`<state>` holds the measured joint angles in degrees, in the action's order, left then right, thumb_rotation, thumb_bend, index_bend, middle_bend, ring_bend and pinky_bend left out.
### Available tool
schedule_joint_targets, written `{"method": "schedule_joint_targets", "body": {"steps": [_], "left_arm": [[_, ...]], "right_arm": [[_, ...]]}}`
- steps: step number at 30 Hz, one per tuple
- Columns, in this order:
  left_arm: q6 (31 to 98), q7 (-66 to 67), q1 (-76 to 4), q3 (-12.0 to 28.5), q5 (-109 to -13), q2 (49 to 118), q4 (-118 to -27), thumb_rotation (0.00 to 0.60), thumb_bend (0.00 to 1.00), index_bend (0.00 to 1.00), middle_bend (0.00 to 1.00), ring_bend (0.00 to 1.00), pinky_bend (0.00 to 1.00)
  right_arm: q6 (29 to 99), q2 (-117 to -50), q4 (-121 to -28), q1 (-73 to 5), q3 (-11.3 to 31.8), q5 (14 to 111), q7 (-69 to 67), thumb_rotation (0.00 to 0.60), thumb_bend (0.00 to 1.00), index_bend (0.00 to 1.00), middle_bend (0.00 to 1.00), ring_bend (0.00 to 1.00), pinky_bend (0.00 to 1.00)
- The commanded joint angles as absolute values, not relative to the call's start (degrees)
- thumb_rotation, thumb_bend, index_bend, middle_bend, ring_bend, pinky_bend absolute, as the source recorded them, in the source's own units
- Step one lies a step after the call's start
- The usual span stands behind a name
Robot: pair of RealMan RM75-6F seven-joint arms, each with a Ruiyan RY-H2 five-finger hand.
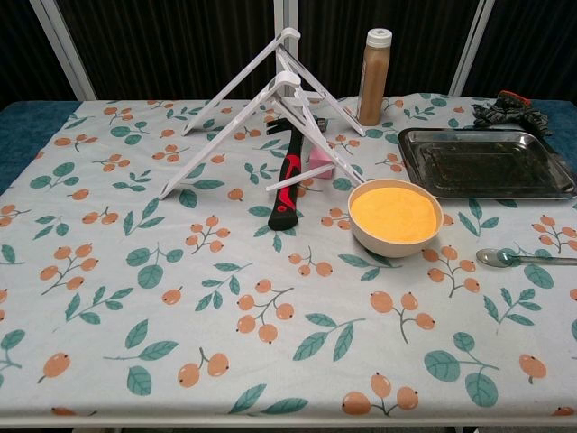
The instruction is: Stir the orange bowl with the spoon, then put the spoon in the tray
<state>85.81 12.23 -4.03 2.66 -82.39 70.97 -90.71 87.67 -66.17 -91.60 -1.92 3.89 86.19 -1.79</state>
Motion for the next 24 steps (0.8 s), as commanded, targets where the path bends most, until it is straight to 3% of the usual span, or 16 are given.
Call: {"method": "schedule_joint_targets", "body": {"steps": [1,12,18,24], "left_arm": [[85.69,12.24,-4.14,2.75,-82.33,71.06,-90.69,0.600,0.07,0.16,0.08,0.04,0.09],[85.61,11.26,-4.20,2.89,-82.37,71.26,-91.04,0.600,0.07,0.16,0.08,0.04,0.09],[85.59,10.68,-4.00,2.90,-82.01,71.36,-91.27,0.600,0.07,0.16,0.08,0.04,0.09],[84.86,10.01,-3.82,2.72,-81.20,71.47,-90.99,0.600,0.07,0.16,0.08,0.04,0.09]], "right_arm": [[87.88,-66.23,-91.48,-1.98,4.02,86.39,-1.86,0.600,0.30,0.20,0.27,0.09,0.07],[84.67,-65.92,-91.88,-4.29,3.65,87.94,0.58,0.600,0.30,0.24,0.28,0.09,0.08],[76.23,-67.87,-92.24,-9.16,3.54,87.08,5.54,0.600,0.27,0.41,0.29,0.09,0.09],[67.10,-72.52,-89.25,-14.18,4.38,82.52,10.05,0.600,0.22,0.45,0.28,0.09,0.09]]}}
